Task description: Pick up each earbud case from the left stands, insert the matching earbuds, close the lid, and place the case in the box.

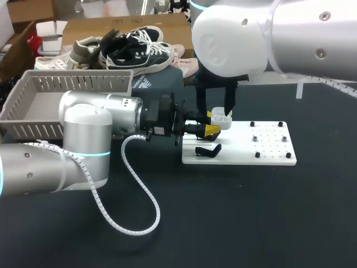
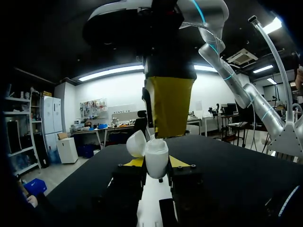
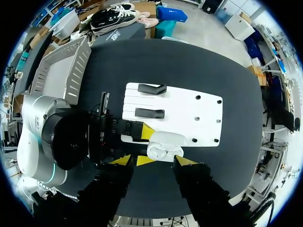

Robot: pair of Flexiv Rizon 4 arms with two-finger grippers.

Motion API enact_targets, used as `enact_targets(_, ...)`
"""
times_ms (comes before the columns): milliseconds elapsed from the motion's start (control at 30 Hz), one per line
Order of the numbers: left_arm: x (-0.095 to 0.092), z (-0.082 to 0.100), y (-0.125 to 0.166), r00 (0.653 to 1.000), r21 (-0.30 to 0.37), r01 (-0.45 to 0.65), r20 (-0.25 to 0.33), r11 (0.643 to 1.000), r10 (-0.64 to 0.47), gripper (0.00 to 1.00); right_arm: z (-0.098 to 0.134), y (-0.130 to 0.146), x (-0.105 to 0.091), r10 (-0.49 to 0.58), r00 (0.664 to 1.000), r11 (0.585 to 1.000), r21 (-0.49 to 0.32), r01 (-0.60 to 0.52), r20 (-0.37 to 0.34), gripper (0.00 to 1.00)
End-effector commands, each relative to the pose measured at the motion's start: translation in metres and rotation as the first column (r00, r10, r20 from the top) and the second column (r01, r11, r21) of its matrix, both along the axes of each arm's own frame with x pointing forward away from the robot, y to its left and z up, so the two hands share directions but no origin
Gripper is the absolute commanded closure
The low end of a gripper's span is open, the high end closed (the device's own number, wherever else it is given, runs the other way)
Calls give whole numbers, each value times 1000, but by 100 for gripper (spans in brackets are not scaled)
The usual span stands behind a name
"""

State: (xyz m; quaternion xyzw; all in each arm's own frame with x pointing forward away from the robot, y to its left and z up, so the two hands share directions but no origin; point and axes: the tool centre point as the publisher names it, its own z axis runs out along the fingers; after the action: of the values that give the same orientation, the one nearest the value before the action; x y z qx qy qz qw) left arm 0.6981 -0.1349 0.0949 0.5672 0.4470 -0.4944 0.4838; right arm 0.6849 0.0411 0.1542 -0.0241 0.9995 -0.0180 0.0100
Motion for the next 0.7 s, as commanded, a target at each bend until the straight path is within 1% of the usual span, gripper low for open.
enact_targets(33, -1, 0, 0, 1000, -2, -2, 1, 1000, 2, 100, 10, -9, -4, -30, 999, 1000, 2, 30, 28, 27)
enact_targets(67, -1, 0, 0, 1000, -2, -2, 1, 1000, 2, 100, 11, -13, -1, -51, 998, 999, 2, 51, 33, 19)
enact_targets(100, -1, 0, 0, 1000, -2, -2, 1, 1000, 2, 100, 11, -17, 2, -71, 997, 997, 3, 71, 36, 5)
enact_targets(133, -1, 0, 0, 1000, -2, -2, 1, 1000, 2, 100, 12, -21, 5, -94, 995, 996, 7, 93, 39, 0)
enact_targets(300, -1, 0, 0, 1000, -2, -2, 1, 1000, 2, 100, 15, -42, 23, -217, 974, 976, 31, 215, 61, 0)
enact_targets(400, -1, 0, 0, 1000, -2, -2, 1, 1000, 2, 100, 16, -52, 33, -272, 960, 962, 44, 269, 74, 0)
enact_targets(567, -1, 0, 0, 1000, -2, -2, 1, 1000, 2, 100, 12, -63, 45, -318, 943, 948, 27, 317, 97, 0)
enact_targets(700, -1, 0, 0, 1000, -2, -2, 1, 1000, 2, 100, 2, -67, 52, -333, 938, 943, 11, 333, 100, 0)
